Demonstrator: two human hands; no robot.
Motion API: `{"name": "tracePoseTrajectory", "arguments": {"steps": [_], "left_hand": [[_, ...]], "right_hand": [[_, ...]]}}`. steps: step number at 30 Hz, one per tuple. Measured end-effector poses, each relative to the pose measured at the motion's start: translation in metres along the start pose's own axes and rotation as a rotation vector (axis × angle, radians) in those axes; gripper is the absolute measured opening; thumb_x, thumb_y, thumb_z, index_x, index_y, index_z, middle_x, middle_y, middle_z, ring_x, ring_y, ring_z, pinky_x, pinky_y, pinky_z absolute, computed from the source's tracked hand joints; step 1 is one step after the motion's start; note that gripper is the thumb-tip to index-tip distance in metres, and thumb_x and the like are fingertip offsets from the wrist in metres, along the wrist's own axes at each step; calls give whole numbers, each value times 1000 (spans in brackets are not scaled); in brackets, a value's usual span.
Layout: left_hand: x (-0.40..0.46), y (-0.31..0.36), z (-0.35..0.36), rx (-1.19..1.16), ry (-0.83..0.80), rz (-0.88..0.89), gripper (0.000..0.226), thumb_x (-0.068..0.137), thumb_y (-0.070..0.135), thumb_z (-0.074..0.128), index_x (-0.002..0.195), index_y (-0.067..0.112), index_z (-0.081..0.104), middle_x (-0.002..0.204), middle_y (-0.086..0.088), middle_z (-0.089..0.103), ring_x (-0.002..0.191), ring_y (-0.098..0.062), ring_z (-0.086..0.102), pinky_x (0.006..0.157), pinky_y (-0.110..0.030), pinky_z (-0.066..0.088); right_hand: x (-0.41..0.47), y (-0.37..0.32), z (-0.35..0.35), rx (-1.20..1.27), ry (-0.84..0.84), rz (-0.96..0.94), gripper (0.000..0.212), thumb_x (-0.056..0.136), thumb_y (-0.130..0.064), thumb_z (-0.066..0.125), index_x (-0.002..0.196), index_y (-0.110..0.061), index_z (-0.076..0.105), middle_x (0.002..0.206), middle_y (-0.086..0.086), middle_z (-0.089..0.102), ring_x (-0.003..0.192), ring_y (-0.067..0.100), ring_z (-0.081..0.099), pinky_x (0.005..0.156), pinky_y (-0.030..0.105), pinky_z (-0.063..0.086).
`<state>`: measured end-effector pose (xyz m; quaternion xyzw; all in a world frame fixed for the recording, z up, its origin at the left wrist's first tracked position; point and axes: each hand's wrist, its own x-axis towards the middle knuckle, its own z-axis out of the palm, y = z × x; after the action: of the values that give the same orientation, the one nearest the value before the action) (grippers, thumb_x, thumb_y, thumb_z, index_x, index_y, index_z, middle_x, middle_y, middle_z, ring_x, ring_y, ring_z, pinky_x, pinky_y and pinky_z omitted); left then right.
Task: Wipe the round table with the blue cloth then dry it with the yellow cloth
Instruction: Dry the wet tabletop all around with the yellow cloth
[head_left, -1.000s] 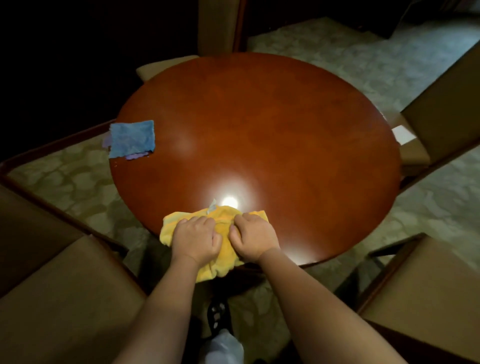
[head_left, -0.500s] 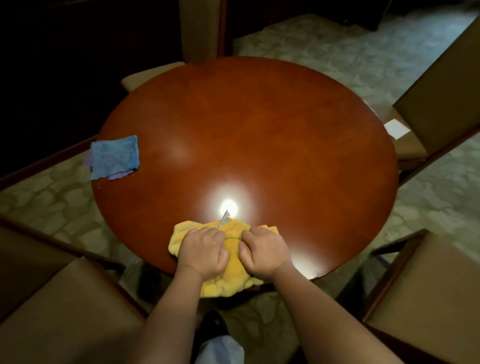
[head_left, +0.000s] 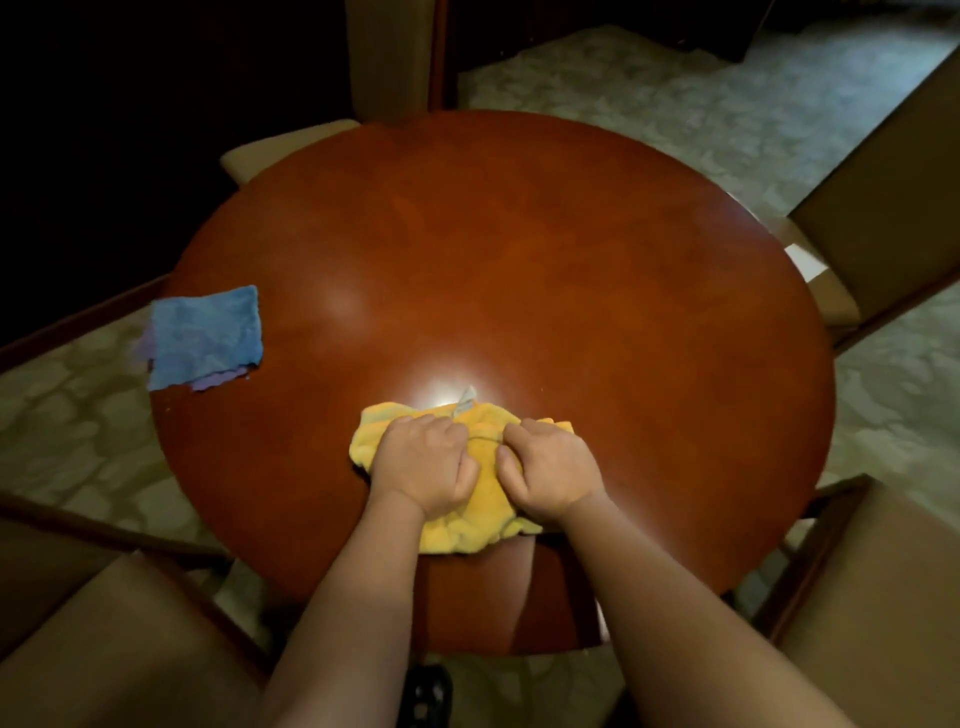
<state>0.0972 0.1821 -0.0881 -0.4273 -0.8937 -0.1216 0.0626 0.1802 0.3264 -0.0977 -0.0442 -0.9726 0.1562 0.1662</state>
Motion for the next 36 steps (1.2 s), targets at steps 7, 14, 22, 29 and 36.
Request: {"name": "tracePoseTrajectory", "arguments": {"steps": [7,14,22,29,36], "left_hand": [[-9,97,3,-71,-45,33,28,64,32,37,49,15,54,48,-1,53,43,-23,53,46,-24,36],[-67,85,-11,-39,-8,46,24,64,30,37,51,16,52,49,-1,53,44,-22,53,46,-24,39],[-122,22,-50,35,-196,-36,27,75,34,22,69,20,45,71,-2,57,68,-23,56,60,-32,33],[-131,1,-65,-33,-357,-197,49,75,43,11,94,23,52,102,3,51,104,-18,47,86,-32,32],[-143,7,-74,-285,-270,-784,36,82,51,57,115,36,51,135,2,26,129,-22,23,108,-38,21]], "right_hand": [[-75,44,-42,-48,-3,178,35,80,-40,37,68,-12,53,60,4,53,55,30,56,42,29,37],[-99,-9,-39,-59,-40,153,31,77,-38,40,63,-14,53,58,5,56,52,27,57,41,24,34],[-82,-89,-19,81,-289,72,61,76,-52,15,87,-10,58,90,12,62,88,32,56,66,36,38],[-83,-112,-30,92,-386,335,59,81,-61,21,104,-19,56,110,1,45,112,24,40,87,34,35],[-70,-118,-48,181,-503,829,84,74,-66,62,142,-31,26,143,7,23,132,30,24,105,41,28]]}}
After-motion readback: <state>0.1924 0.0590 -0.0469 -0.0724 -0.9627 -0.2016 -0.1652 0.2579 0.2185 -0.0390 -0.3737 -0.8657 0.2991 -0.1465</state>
